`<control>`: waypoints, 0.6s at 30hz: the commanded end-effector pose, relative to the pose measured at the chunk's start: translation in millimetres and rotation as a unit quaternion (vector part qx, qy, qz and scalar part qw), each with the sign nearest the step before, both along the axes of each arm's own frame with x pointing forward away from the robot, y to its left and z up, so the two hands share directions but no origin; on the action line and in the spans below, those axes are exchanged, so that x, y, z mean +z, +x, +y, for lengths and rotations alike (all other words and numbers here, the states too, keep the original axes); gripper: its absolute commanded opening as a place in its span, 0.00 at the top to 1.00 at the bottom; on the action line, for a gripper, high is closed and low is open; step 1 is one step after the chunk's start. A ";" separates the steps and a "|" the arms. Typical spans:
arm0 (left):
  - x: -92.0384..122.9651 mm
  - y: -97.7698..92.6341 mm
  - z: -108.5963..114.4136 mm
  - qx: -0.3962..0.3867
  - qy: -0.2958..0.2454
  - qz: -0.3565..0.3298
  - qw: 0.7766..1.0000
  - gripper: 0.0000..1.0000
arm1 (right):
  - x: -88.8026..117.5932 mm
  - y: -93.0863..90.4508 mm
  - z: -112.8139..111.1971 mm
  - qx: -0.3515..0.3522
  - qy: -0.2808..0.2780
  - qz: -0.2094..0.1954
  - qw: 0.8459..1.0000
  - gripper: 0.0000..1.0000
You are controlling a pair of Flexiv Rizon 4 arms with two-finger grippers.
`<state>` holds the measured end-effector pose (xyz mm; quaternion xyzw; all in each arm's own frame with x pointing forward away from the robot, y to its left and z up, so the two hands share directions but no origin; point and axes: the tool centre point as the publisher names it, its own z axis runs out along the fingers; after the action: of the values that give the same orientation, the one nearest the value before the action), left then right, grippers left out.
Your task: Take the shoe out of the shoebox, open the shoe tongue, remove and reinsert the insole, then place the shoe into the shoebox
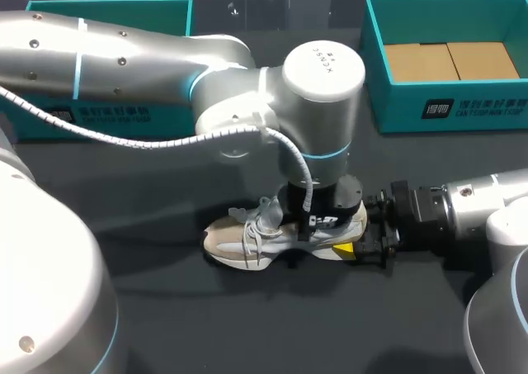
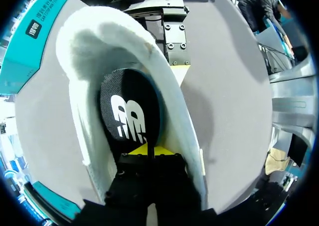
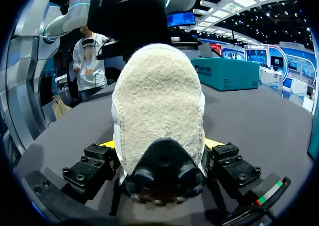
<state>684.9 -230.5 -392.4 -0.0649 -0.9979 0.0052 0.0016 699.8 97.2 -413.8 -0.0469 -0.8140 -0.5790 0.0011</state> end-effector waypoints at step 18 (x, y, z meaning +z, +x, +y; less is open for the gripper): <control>34.1 -6.9 15.8 -0.003 -0.094 0.013 0.995 1.00 | -3.0 2.1 3.4 -0.001 -0.003 0.001 1.000 1.00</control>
<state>679.9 -220.0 -364.3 -0.0663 -0.9938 0.0890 0.0103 699.8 97.1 -413.9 -0.0469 -0.8141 -0.5788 0.0010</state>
